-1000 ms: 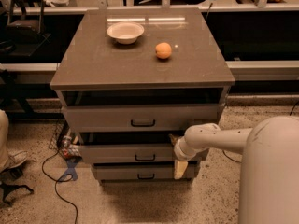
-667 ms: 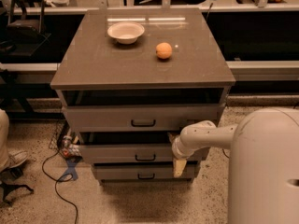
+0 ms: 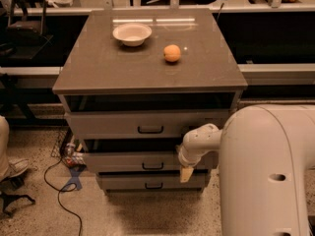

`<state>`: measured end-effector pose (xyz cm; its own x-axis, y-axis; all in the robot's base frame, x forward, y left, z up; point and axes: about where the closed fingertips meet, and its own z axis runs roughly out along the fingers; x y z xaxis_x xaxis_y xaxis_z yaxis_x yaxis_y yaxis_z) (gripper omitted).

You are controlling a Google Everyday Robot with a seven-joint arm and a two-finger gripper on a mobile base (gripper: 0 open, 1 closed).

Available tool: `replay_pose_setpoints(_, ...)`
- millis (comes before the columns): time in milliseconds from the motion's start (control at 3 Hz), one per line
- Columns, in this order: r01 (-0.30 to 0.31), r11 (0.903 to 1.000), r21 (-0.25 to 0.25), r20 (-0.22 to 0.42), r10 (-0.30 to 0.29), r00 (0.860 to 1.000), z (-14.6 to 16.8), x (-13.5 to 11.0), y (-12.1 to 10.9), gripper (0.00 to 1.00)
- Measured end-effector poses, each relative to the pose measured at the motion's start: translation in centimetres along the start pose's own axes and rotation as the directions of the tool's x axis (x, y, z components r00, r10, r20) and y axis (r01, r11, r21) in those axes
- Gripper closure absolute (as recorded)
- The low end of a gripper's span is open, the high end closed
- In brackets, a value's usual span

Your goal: Open middle drawer

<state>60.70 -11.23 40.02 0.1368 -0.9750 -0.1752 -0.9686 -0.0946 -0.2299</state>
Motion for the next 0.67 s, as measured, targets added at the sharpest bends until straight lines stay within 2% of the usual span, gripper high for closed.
replay_pose_setpoints(333, -0.012, 0.9996, -0.026, -0.013, 0.012, 1.000, 0.5, 0.1, 0.1, 0.42)
replay_pose_setpoints(667, -0.008, 0.9999, -0.010, -0.023, 0.008, 1.000, -0.5, -0.1, 0.1, 0.65)
